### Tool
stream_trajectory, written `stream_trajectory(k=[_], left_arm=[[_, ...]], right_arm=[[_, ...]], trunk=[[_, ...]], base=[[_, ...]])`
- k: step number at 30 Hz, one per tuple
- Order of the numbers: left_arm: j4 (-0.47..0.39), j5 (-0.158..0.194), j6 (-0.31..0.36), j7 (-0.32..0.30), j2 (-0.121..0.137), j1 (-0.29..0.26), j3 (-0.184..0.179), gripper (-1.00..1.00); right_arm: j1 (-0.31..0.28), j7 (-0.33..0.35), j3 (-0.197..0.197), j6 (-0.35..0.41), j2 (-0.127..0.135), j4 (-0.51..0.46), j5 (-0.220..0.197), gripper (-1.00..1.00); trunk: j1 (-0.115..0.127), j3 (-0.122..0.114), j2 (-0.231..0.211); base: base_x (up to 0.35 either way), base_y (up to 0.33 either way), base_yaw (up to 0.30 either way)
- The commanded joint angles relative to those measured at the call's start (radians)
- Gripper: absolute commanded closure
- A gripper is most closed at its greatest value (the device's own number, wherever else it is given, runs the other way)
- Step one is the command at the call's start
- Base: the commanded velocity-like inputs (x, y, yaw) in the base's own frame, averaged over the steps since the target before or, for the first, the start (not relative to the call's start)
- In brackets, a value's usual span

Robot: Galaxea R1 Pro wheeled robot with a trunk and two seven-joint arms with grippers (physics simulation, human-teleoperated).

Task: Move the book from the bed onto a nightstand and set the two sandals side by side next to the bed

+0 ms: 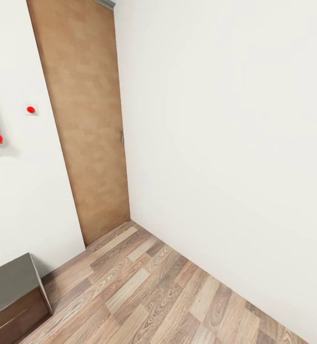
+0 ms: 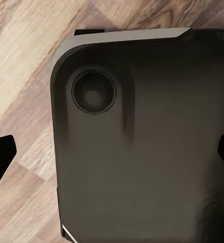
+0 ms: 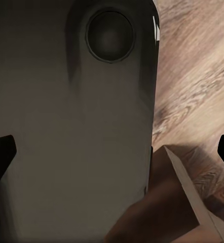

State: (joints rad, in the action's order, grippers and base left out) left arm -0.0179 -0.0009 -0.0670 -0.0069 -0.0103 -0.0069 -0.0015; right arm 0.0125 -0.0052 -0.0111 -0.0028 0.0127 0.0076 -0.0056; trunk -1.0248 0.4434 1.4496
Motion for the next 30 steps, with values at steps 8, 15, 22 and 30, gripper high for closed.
stream_trajectory(k=[8, 15, 22, 30], left_arm=[[0.001, 0.001, -0.004, -0.001, 0.000, -0.001, 0.000, -1.00], [0.001, 0.001, -0.003, -0.001, 0.000, -0.001, 0.000, -1.00], [0.001, 0.001, -0.003, -0.001, 0.000, -0.001, 0.000, -1.00], [0.001, 0.001, -0.003, -0.001, 0.000, -0.001, 0.000, -1.00]], right_arm=[[0.000, -0.001, -0.001, 0.000, 0.001, 0.000, -0.001, -1.00], [0.000, 0.000, -0.001, 0.000, 0.001, 0.000, -0.001, -1.00], [0.000, -0.001, -0.001, 0.000, 0.000, 0.000, -0.001, -1.00], [0.000, -0.002, -0.001, 0.000, 0.000, 0.001, -0.001, -1.00]], trunk=[[0.000, 0.001, 0.000], [0.000, 0.001, 0.000], [0.000, 0.001, 0.000], [0.000, 0.001, 0.000]], base=[[0.071, -0.058, 0.120], [0.024, -0.018, 0.052], [0.032, -0.006, 0.042], [0.013, -0.002, 0.164]])
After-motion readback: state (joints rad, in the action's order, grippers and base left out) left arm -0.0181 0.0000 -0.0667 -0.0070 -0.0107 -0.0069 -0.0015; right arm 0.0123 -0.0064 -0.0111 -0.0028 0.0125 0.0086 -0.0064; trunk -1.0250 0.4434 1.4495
